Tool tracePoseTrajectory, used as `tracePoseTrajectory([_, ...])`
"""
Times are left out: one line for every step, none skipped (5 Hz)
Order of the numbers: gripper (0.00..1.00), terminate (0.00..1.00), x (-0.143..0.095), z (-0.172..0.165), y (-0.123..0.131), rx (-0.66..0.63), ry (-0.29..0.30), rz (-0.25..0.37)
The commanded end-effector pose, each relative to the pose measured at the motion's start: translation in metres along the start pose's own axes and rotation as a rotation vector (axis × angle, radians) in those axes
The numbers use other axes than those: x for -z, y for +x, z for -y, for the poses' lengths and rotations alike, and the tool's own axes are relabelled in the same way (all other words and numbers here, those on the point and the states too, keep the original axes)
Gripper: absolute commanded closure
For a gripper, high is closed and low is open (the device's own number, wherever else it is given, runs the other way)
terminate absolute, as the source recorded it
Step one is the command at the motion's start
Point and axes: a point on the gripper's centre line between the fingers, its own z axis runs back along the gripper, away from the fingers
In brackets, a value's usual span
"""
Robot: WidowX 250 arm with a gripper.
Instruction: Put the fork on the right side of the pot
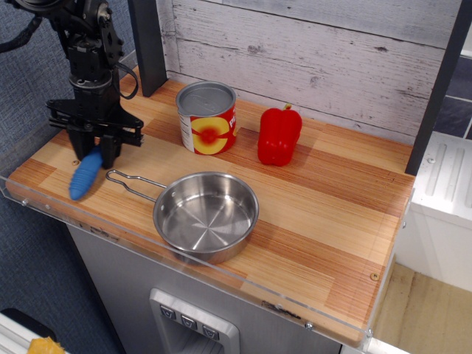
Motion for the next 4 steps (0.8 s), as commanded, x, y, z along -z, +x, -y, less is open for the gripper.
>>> tracePoseTrajectory([1.0,0.0,-0.025,-0.005,0.017,0.155,-0.001,0.108])
tracePoseTrajectory([1.0,0.0,-0.038,-0.009,0.019,0.14,0.008,0.123])
tracePoseTrajectory([1.0,0.0,-0.053,-0.009,0.016,0.095,0.051,0.113])
tracePoseTrajectory([1.0,0.0,-0.068,-0.016,0.004,0.014,0.089,0.119])
